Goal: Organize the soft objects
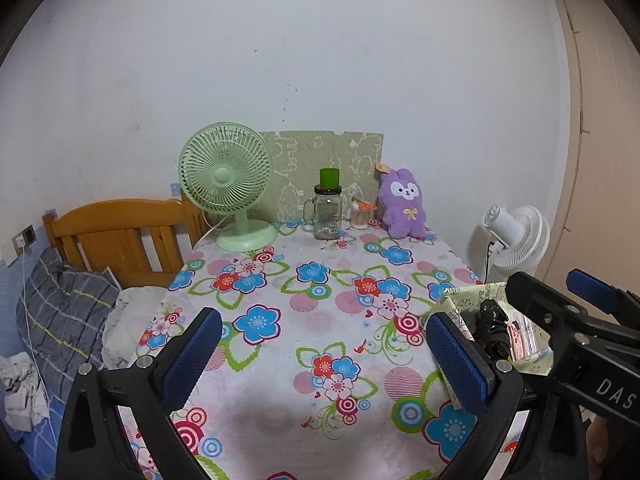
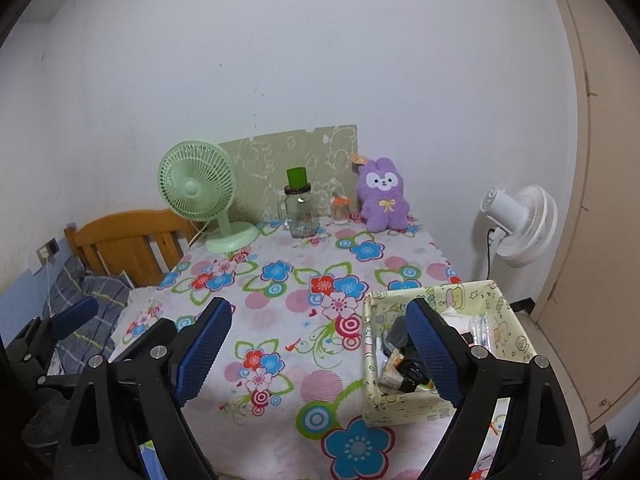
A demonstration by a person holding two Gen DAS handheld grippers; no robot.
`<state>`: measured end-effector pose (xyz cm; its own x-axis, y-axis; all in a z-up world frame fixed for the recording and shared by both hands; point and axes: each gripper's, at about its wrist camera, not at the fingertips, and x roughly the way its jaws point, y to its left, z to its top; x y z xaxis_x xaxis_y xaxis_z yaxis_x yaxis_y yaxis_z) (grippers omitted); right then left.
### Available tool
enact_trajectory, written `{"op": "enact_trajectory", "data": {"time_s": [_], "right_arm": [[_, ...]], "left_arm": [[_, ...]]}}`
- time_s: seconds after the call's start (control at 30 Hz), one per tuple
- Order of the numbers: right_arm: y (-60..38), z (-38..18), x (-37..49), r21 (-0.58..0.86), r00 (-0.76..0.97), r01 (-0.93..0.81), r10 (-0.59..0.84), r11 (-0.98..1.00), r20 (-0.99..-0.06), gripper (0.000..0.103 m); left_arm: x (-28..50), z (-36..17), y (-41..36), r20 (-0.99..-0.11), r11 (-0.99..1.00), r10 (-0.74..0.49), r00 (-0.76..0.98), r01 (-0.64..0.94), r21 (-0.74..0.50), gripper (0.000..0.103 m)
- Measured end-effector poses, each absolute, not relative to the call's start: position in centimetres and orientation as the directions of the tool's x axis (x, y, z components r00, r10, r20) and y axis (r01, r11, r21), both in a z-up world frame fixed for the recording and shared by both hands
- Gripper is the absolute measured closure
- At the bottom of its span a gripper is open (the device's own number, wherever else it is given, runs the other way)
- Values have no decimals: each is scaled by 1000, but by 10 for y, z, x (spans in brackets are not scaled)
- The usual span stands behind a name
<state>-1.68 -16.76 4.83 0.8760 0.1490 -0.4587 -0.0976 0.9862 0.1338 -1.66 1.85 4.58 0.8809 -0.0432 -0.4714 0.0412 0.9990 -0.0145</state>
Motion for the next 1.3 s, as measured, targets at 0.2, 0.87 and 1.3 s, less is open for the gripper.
{"op": "enact_trajectory", "data": {"time_s": [0.2,0.87,1.3], "right_arm": [[-170,51,-22,130,884,-87,137,988,-447,11],[-174,51,-26,133,891,-66,118,989,-438,9],[-173,50,-25,136,889,-69,123,988,-440,9]], "left_arm": [[-22,48,23,-461,1000,-25,887,19,-19,0],[-28,52,30,-444,1000,-11,896,0,-25,0],[-29,53,30,-442,1000,-11,897,1,-24,0]]}}
